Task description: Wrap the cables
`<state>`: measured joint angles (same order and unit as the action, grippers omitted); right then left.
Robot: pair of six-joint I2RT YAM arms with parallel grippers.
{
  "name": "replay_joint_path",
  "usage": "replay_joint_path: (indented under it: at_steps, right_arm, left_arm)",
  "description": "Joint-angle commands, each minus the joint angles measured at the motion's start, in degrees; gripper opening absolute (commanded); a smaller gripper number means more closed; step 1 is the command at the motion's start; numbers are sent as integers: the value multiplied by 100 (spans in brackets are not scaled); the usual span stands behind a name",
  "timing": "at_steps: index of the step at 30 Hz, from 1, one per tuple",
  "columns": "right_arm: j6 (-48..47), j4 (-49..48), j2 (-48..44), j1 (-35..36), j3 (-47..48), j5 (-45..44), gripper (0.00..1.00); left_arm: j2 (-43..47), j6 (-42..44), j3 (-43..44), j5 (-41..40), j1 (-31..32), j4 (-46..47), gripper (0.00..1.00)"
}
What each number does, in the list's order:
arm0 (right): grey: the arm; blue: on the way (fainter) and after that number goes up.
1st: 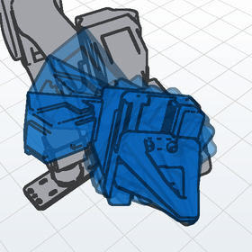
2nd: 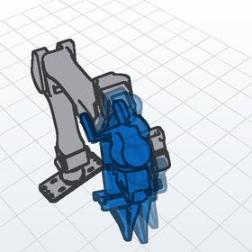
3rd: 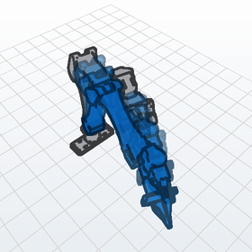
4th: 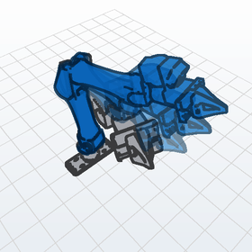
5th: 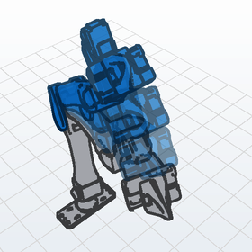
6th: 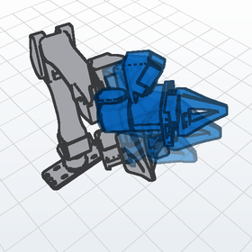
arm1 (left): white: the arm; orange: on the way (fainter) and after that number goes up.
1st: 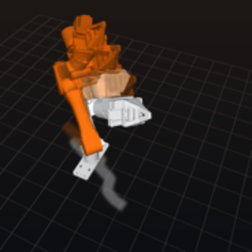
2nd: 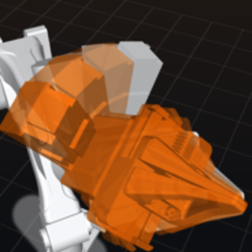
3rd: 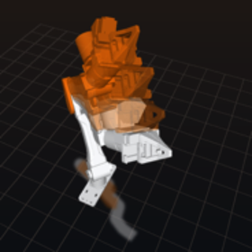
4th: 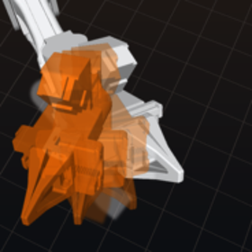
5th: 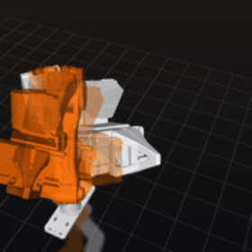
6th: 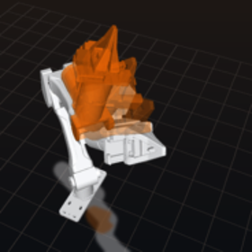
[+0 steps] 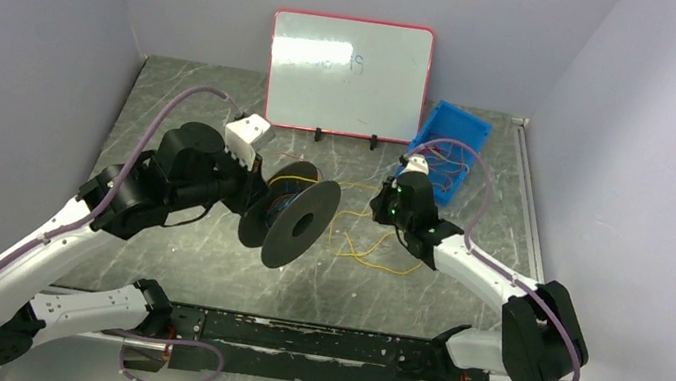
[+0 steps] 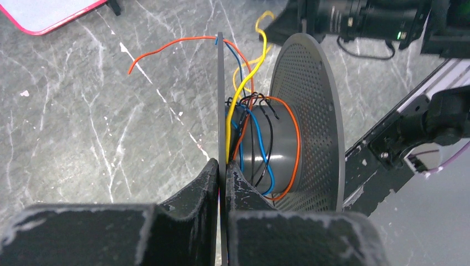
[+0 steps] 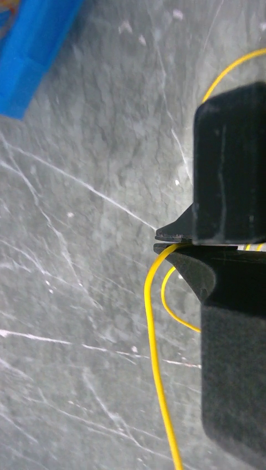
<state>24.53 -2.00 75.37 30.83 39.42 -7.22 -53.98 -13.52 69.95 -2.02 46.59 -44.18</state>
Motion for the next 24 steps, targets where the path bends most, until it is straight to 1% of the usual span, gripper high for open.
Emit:
replay_joint_path:
  at_steps: [1,4,6,7,9,13,20,24]
  right_arm:
    - [236,-850,-111,44,-560,752,0]
    - [369,-1326,-81,219,-887,1025,0]
    - [470,-1631,-36,372,-1103,1152,3]
    - [518,-1806,-23,432,-1197,1234,5]
    - [602,-2133,-16,561,-1354,1377,8]
    - [732,-2796,40,834,-1589,1635,13]
    - [944,-3777,327,1376,-1811,1996,22]
    - [1076,-4229,431,1531,-1967,2097,28]
  left_arm:
    - [137,-452,260,-287,-40,725,7]
    - [186,-672,151,-474,-37,955,7]
    - [192,-696,117,-590,-41,1041,7]
    - [201,-902,103,-655,-36,1076,7]
    - [221,-994,69,-729,-37,1174,7]
    - [262,-1118,37,-742,-40,1377,7]
    - [291,-1304,18,-853,-38,1594,7]
    - [316,-1337,72,-1010,-36,1630,7]
